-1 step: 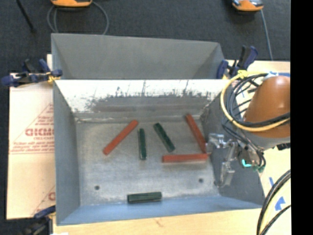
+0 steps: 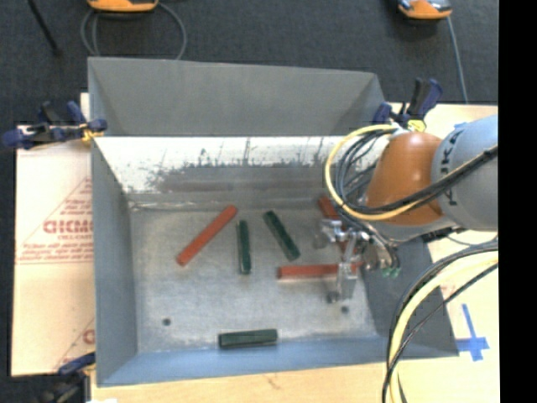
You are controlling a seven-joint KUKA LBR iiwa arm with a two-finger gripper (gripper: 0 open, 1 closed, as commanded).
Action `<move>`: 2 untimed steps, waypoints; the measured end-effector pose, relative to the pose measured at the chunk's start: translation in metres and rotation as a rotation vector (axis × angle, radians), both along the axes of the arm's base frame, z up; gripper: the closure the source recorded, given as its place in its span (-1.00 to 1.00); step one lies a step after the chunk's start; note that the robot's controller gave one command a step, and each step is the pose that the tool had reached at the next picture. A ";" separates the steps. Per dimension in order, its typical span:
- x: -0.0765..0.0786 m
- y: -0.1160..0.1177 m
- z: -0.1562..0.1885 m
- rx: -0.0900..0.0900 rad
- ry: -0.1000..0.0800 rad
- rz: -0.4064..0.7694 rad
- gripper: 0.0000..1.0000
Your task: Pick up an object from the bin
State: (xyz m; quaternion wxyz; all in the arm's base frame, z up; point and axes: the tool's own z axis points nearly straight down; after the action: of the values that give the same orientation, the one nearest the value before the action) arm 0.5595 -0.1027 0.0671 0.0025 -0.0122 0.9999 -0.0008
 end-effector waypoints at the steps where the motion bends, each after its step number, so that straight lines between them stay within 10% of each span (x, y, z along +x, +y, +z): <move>1: -0.018 0.015 0.035 0.003 0.001 -0.060 -1.00; 2: -0.024 0.011 0.033 0.003 0.005 -0.227 -1.00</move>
Offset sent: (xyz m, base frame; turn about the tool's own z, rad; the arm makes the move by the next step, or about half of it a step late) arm -0.0186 0.0151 0.0329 0.0608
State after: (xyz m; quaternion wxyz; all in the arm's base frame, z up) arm 0.5358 -0.0917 0.1003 0.0000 0.1013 0.9949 0.0004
